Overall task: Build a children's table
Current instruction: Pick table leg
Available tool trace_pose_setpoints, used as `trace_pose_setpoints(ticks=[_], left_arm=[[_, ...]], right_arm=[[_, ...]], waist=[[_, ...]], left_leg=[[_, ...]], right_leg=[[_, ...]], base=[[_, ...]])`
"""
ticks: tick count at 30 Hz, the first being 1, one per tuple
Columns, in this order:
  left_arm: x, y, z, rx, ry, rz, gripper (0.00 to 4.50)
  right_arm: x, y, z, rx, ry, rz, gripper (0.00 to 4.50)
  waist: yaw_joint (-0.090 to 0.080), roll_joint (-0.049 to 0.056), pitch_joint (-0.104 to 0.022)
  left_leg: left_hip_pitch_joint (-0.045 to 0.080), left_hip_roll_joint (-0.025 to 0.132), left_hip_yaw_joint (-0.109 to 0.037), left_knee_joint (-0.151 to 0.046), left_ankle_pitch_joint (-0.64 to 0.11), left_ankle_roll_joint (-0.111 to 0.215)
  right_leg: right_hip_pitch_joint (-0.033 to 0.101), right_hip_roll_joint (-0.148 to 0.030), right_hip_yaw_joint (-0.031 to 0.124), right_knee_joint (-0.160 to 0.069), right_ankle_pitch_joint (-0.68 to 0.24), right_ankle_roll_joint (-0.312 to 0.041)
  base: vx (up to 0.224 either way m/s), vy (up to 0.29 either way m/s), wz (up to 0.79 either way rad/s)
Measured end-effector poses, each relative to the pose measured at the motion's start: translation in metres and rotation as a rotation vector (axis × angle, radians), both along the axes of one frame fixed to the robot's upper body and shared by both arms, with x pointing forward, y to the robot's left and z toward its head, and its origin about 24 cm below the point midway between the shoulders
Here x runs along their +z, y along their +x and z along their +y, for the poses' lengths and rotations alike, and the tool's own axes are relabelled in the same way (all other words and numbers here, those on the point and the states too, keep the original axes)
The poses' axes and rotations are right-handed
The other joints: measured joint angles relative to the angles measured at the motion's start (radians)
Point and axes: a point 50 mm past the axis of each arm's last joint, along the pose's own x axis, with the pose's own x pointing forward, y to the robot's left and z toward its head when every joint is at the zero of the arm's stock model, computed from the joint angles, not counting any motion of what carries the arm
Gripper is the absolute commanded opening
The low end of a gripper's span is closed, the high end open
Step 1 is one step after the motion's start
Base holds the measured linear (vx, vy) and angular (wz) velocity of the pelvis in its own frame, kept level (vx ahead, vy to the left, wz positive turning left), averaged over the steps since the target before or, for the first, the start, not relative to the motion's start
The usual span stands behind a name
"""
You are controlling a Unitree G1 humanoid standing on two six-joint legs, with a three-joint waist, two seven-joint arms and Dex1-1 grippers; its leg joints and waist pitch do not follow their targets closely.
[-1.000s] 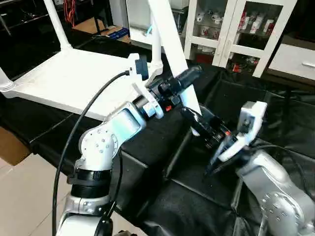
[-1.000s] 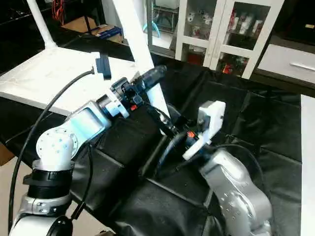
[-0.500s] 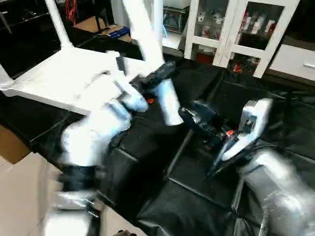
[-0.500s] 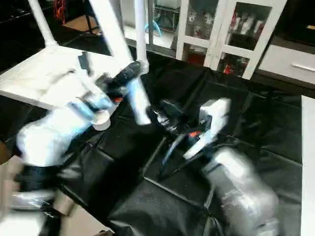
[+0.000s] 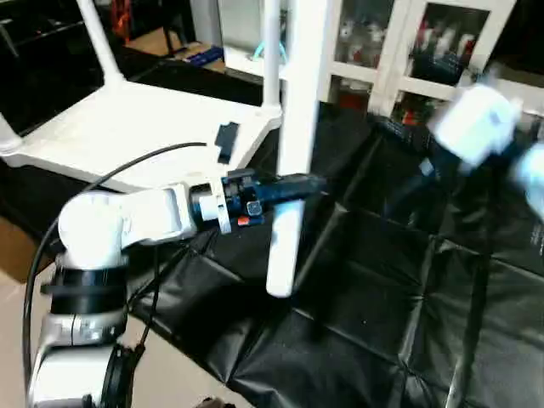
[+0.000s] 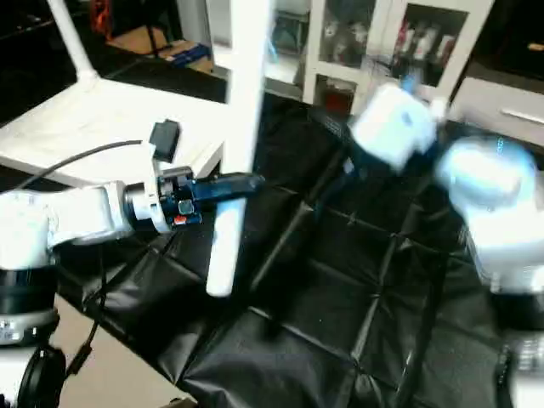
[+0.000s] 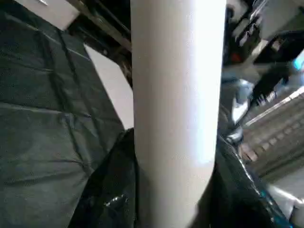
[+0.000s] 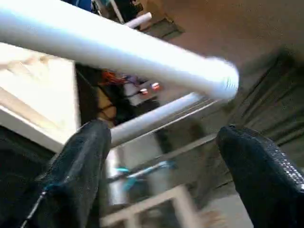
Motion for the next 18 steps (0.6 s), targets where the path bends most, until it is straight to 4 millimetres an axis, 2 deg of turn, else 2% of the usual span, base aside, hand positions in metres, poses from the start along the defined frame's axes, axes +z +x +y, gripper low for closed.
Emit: trace_pose_setpoints(ticks=[1, 2, 3, 4, 5, 6, 7, 8, 10, 11, 13, 14, 16, 17, 18], left_arm=[[-0.002, 0.0, 0.019, 0.041, 0.02, 0.013, 1.55], [-0.005, 0.007, 0.032, 0.107, 0.046, 0.038, 1.55], [-0.005, 0.007, 0.037, 0.116, 0.047, 0.046, 1.54], [-0.003, 0.008, 0.03, 0.084, 0.053, 0.045, 1.54], [0.003, 0.002, 0.006, -0.03, 0.061, 0.018, 1.54], [0.005, -0.005, -0.006, -0.111, 0.068, 0.002, 1.54], [0.005, -0.01, -0.009, -0.151, 0.072, 0.003, 1.54], [0.0, -0.01, -0.003, -0.143, 0.087, 0.025, 1.54], [-0.007, -0.007, 0.006, -0.083, 0.1, 0.061, 1.54], [-0.01, -0.004, 0.011, -0.033, 0.112, 0.062, 1.54], [-0.018, 0.008, 0.015, 0.113, 0.157, 0.004, 1.54], [-0.022, 0.021, 0.02, 0.265, 0.222, -0.091, 1.54], [-0.028, 0.04, 0.032, 0.52, 0.324, -0.284, 1.54], [-0.027, 0.046, 0.038, 0.646, 0.305, -0.322, 1.54], [-0.025, 0.048, 0.039, 0.706, 0.278, -0.333, 1.54]], right_arm=[[-0.001, 0.013, -0.02, -0.105, -0.042, 0.0, 4.32], [0.015, 0.028, -0.021, -0.134, 0.043, -0.123, 4.37], [0.029, 0.049, 0.007, -0.044, 0.064, -0.2, 4.45], [0.043, 0.063, 0.041, 0.059, 0.071, -0.255, 4.45], [0.052, 0.066, 0.079, 0.201, -0.025, -0.312, 4.5], [0.051, 0.065, 0.093, 0.257, -0.1, -0.324, 4.5], [0.049, 0.066, 0.097, 0.276, -0.146, -0.333, 4.5], [0.05, 0.07, 0.093, 0.264, -0.173, -0.334, 4.5], [0.049, 0.076, 0.08, 0.214, -0.166, -0.311, 4.5], [0.047, 0.077, 0.075, 0.184, -0.105, -0.281, 4.5], [0.034, 0.08, 0.07, 0.137, 0.119, -0.17, 4.5], [0.017, 0.084, 0.068, 0.089, 0.334, -0.068, 4.5], [-0.022, 0.087, 0.065, -0.01, 0.815, 0.145, 4.5], [-0.053, 0.086, 0.064, -0.081, 1.037, 0.281, 4.5], [-0.077, 0.083, 0.069, -0.118, 1.125, 0.393, 4.5]], waist=[[-0.027, -0.007, 0.002], [-0.057, -0.005, 0.0], [-0.094, -0.002, 0.002], [-0.122, -0.002, 0.002], [-0.133, 0.004, -0.002], [-0.134, -0.007, -0.001], [-0.133, -0.018, -0.001], [-0.128, -0.024, -0.002], [-0.12, -0.025, -0.001], [-0.114, -0.026, -0.001], [-0.11, -0.028, -0.001], [-0.111, -0.033, -0.003], [-0.117, -0.039, -0.004], [-0.12, -0.04, -0.004], [-0.12, -0.039, -0.004]], left_leg=[[0.02, 0.004, 0.02, -0.006, 0.0, 0.001], [0.016, -0.001, 0.009, 0.006, -0.002, 0.003], [0.012, -0.004, 0.003, 0.01, -0.003, 0.002], [0.004, -0.005, -0.002, 0.016, -0.006, 0.001], [-0.004, -0.01, -0.019, 0.019, -0.006, 0.0], [-0.007, -0.009, -0.021, 0.019, -0.006, -0.001], [-0.008, -0.006, -0.022, 0.019, -0.004, -0.004], [-0.008, -0.002, -0.022, 0.021, -0.004, -0.004], [-0.008, -0.001, -0.021, 0.021, -0.004, -0.004], [-0.008, 0.0, -0.02, 0.021, -0.004, -0.004], [-0.003, 0.002, -0.019, 0.021, -0.004, -0.004], [0.0, 0.002, -0.02, 0.019, -0.004, -0.004], [-0.001, 0.005, -0.021, 0.015, -0.004, -0.004], [-0.003, 0.004, -0.02, 0.015, -0.004, -0.004], [-0.004, 0.002, -0.019, 0.015, -0.003, -0.005]], right_leg=[[0.007, 0.003, 0.01, 0.004, -0.004, 0.0], [0.009, 0.003, 0.011, 0.009, -0.004, 0.002], [0.004, -0.004, 0.004, 0.012, -0.005, 0.006], [-0.007, -0.007, 0.0, 0.016, -0.005, 0.007], [-0.016, -0.018, -0.013, 0.018, -0.005, 0.007], [-0.019, -0.016, -0.013, 0.019, -0.004, 0.004], [-0.018, -0.013, -0.013, 0.021, 0.005, -0.004], [-0.018, -0.008, -0.012, 0.022, 0.012, -0.012], [-0.017, -0.003, -0.011, 0.022, 0.012, -0.013], [-0.017, -0.002, -0.011, 0.022, 0.012, -0.013], [-0.011, -0.001, -0.01, 0.018, 0.013, -0.013], [-0.007, -0.001, -0.011, 0.016, 0.013, -0.013], [-0.006, 0.001, -0.01, 0.006, 0.017, -0.018], [-0.008, 0.0, -0.009, 0.006, 0.019, -0.02], [-0.009, -0.001, -0.007, 0.006, 0.02, -0.021]], base=[[0.0, 0.0, 0.0], [0.0, 0.0, 0.0], [-0.005, 0.035, -0.49], [-0.042, 0.06, -0.38], [-0.042, 0.06, -0.38], [0.0, 0.0, 0.0], [-0.008, -0.052, 0.1], [-0.008, -0.052, 0.1], [0.0, 0.0, 0.0], [0.0, 0.0, 0.0], [0.0, 0.0, 0.0], [0.0, 0.0, 0.0], [0.0, 0.0, 0.0], [0.0, 0.0, 0.0], [0.0, 0.0, 0.0]])
